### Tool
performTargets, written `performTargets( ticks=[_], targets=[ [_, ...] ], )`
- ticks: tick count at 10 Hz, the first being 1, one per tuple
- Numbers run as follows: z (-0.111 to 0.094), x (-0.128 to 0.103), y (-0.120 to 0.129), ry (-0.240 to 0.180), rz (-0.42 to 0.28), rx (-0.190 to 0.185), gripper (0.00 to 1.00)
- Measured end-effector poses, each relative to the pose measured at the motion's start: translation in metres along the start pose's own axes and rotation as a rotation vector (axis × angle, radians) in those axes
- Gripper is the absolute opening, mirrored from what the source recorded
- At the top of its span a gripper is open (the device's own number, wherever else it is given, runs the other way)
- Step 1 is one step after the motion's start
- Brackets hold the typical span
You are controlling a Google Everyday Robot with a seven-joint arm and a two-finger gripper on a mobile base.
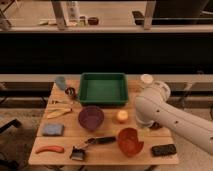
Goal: Place apple in paper cup
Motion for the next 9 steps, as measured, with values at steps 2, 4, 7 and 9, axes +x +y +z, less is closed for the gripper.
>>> performTargets(
  ticks=[2, 4, 7, 9],
  targets=[
    [0.003, -0.003, 0.0, -0.009, -0.007, -0.006, 0.8],
    [0.007, -0.013, 0.0, -0.019, -0.014, -0.015, 0.8],
    [0.013, -0.035, -0.004, -0.034, -0.031, -0.022, 0.8],
    [0.016, -0.04, -0.004, -0.042, -0.037, -0.031, 0.8]
  ],
)
